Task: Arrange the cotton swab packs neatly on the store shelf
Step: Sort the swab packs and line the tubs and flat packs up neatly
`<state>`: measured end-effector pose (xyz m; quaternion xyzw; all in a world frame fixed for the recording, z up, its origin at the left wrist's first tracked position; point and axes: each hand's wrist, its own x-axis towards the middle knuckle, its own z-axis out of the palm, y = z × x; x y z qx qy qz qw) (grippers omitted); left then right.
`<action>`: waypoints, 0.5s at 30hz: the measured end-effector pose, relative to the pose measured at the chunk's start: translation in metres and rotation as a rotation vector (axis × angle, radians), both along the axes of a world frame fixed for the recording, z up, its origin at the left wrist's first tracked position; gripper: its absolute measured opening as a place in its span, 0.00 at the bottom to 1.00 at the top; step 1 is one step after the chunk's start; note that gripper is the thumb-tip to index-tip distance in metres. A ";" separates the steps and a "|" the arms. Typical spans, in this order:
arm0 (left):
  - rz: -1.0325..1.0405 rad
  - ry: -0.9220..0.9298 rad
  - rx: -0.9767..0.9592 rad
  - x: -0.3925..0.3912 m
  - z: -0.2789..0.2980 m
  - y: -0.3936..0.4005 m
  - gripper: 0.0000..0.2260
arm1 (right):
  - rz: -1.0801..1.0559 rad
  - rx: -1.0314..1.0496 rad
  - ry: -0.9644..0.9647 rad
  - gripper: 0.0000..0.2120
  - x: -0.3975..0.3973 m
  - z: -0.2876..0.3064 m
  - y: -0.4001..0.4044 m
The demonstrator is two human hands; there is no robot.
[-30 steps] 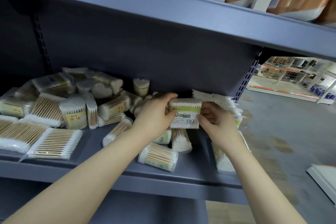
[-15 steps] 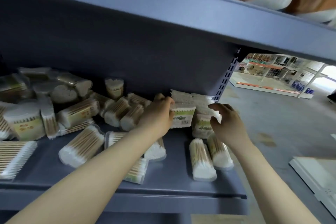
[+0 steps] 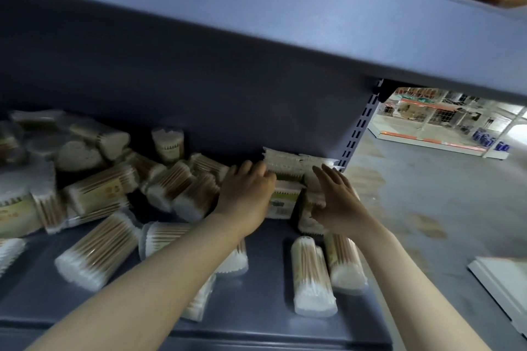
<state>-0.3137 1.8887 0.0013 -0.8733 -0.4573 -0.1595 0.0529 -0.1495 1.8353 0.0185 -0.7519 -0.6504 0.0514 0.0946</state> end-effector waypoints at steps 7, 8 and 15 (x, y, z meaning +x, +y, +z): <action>0.004 0.047 0.062 0.012 -0.002 0.005 0.14 | 0.019 -0.098 0.052 0.41 0.006 0.002 0.005; 0.009 0.038 0.059 0.014 -0.002 0.005 0.14 | 0.029 -0.099 0.060 0.40 0.007 0.003 0.005; 0.013 0.021 0.075 0.022 -0.004 0.012 0.14 | 0.055 -0.074 0.044 0.38 0.008 0.000 0.007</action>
